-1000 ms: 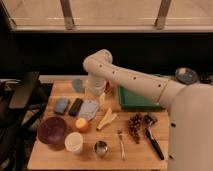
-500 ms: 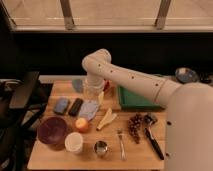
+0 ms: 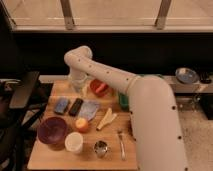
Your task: Place eraser in paper cup
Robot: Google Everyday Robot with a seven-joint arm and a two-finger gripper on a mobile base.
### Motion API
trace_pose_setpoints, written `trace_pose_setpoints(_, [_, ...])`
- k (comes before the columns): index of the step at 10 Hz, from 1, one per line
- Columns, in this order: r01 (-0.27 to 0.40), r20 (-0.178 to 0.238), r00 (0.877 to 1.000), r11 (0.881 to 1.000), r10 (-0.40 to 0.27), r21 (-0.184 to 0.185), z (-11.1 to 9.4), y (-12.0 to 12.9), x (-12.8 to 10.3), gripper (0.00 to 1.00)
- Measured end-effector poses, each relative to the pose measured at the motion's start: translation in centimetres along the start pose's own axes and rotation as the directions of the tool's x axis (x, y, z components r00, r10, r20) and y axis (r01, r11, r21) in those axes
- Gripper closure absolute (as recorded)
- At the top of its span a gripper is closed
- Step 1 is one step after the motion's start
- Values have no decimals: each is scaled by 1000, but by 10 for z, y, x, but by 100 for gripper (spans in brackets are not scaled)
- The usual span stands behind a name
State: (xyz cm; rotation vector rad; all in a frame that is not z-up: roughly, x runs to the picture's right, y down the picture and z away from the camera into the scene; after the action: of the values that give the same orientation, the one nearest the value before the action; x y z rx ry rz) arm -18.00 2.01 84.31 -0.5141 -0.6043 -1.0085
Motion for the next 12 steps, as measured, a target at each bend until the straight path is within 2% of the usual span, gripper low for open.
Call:
trace_pose_setpoints(2, [48, 36, 998, 999, -49, 16, 20, -30, 7, 39])
trace_pose_setpoints(5, [76, 76, 994, 997, -76, 1, 57, -39, 11, 39])
trace_pose_setpoints(10, [34, 70, 997, 999, -32, -28, 57, -15, 26, 39])
trace_pose_setpoints(12, [23, 76, 997, 999, -20, -48, 63, -9, 28, 39])
